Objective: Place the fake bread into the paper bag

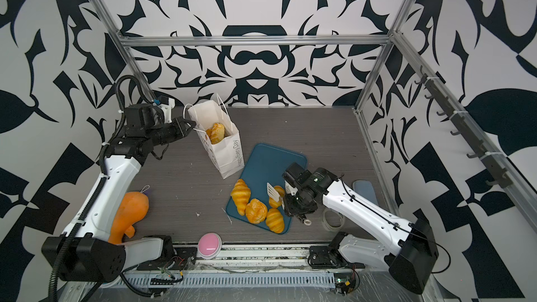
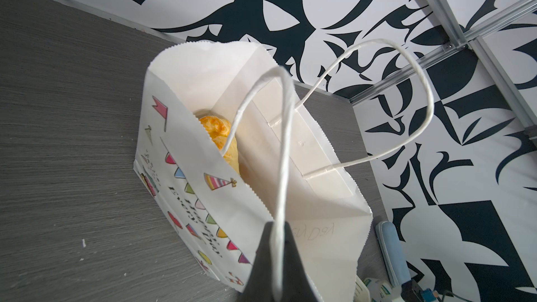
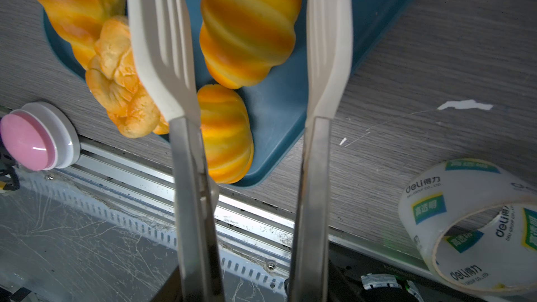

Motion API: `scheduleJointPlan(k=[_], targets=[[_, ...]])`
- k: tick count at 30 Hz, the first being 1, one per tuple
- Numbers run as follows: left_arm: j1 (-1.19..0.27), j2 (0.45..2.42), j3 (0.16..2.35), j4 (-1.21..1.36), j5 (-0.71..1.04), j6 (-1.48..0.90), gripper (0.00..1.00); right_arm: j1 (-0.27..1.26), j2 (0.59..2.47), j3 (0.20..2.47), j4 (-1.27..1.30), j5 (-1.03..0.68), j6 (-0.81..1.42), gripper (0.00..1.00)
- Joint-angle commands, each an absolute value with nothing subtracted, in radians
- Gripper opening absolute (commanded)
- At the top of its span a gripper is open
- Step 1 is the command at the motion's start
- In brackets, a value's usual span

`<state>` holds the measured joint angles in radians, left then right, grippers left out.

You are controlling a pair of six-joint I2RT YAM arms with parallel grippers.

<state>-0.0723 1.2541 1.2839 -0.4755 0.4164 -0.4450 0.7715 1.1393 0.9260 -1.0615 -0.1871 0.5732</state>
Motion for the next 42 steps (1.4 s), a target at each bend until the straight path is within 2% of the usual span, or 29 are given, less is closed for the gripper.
scheduleJointPlan(k=[1, 14, 20, 26, 42], targets=[[-0.071, 1.255, 1.269, -0.472, 0.431, -0.448, 0.00, 0.783, 1.123, 0.926, -1.061, -0.201, 0.581, 0.52], [-0.070, 1.256, 1.267, -0.471, 0.432, -0.448, 0.00, 0.800, 1.138, 0.899, -1.046, -0.205, 0.594, 0.52], [-0.070, 1.257, 1.267, -0.471, 0.431, -0.448, 0.00, 0.804, 1.139, 0.905, -1.044, -0.191, 0.594, 0.48], [-0.071, 1.259, 1.267, -0.471, 0.433, -0.449, 0.00, 0.804, 1.140, 0.937, -1.063, -0.165, 0.585, 0.39], [-0.071, 1.264, 1.269, -0.471, 0.434, -0.450, 0.00, 0.802, 1.124, 1.039, -0.981, -0.095, 0.588, 0.37]])
